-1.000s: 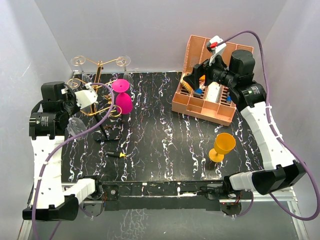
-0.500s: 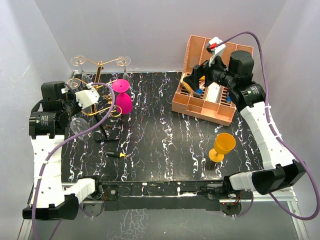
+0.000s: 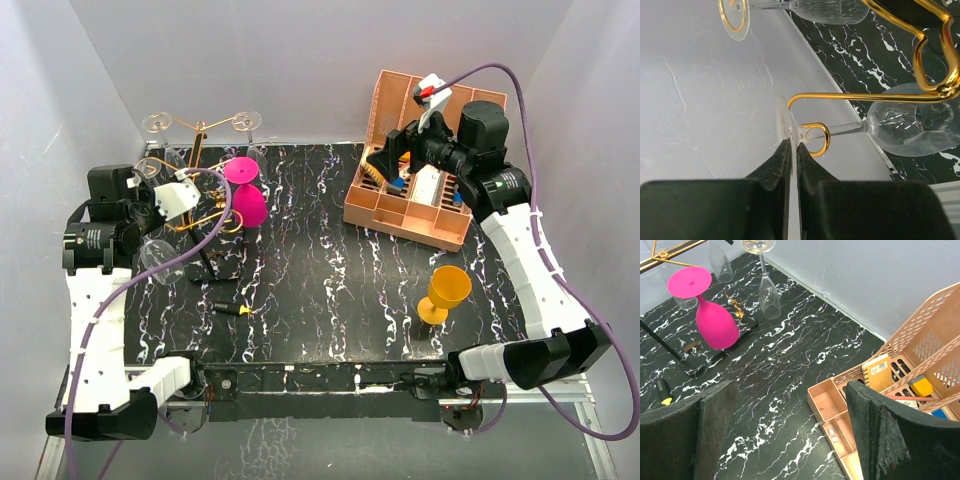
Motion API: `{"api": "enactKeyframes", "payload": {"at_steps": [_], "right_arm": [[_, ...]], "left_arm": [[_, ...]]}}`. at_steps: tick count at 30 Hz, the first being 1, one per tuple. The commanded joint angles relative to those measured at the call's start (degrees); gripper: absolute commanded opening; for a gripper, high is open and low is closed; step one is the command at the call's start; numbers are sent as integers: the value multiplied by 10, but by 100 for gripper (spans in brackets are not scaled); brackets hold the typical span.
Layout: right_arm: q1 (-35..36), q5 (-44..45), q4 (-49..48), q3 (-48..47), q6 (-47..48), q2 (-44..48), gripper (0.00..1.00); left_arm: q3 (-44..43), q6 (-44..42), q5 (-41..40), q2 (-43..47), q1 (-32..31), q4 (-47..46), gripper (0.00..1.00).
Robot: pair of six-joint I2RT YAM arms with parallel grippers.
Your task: Place the wine glass upside down on the wine glass rack
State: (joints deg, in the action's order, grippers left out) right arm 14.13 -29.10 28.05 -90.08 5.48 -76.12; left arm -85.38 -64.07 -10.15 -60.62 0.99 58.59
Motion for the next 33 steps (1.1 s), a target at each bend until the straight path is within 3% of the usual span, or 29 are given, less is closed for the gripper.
{"api": "enactKeyframes", "payload": {"at_steps": [1,33], "right_arm": [[-3,-7,-34,3,-1,10,98],[-3,-11,-38,9,-1,9,98]], "left_arm": [[5,-2,4,8,-2,-28,3],[24,58,74,19,-1,-39,30]]}}
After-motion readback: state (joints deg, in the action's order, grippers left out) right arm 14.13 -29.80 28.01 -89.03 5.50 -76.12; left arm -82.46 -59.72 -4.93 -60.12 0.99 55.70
